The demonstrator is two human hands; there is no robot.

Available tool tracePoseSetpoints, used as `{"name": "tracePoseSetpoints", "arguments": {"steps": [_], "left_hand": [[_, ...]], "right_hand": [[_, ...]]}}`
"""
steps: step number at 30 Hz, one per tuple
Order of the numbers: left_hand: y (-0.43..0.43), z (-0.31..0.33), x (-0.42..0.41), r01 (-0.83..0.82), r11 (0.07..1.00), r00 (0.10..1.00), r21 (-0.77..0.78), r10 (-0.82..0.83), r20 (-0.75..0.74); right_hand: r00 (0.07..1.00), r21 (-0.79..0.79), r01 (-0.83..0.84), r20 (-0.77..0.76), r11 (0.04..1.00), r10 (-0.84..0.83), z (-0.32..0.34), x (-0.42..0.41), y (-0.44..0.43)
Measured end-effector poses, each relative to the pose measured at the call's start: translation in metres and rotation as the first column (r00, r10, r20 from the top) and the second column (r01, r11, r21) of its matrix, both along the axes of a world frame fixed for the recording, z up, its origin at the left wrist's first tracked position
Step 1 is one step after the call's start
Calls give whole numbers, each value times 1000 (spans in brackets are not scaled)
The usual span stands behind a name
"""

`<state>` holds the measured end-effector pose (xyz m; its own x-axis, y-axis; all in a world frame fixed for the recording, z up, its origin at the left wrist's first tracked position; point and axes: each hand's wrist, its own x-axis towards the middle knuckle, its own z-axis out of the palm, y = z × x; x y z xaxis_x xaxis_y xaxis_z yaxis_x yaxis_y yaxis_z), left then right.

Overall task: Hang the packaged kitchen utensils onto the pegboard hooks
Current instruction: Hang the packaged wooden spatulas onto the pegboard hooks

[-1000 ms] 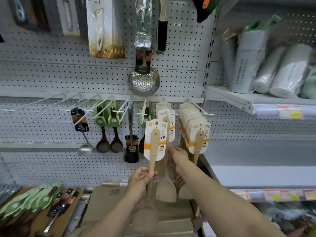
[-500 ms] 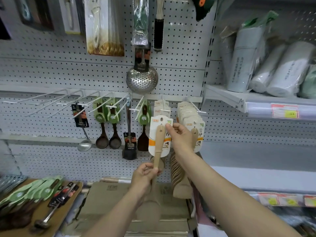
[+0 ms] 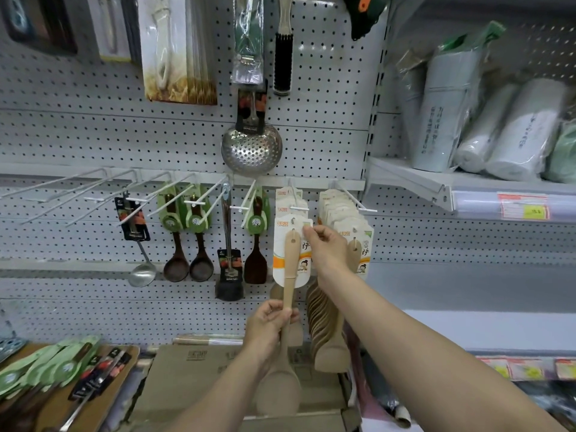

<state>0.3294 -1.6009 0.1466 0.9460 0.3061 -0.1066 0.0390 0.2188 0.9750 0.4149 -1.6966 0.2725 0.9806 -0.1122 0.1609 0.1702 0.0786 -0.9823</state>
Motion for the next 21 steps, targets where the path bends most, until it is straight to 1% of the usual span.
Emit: {"name": "tracePoseSetpoints", "arguments": {"steps": [5, 10, 14, 17, 21], "left_hand": [[11, 2, 25, -1, 1000, 1000, -10, 1, -19], [20, 1, 52, -10, 999, 999, 42, 11, -34], [22, -1, 70, -11, 998, 1000, 61, 12, -24], [25, -1, 81, -2, 999, 1000, 48, 3, -15], [33, -3, 97, 9, 996, 1000, 87, -8, -18]], "right_hand": [[1000, 18, 26, 5, 1000, -26, -2, 15, 13], [999, 8, 47, 16, 999, -47, 1, 32, 24], [998, -32, 59, 31, 998, -58, 2, 43, 31], [998, -45, 66, 24, 997, -65, 6, 50, 35], [998, -84, 50, 43, 995, -47, 11, 59, 35]]}}
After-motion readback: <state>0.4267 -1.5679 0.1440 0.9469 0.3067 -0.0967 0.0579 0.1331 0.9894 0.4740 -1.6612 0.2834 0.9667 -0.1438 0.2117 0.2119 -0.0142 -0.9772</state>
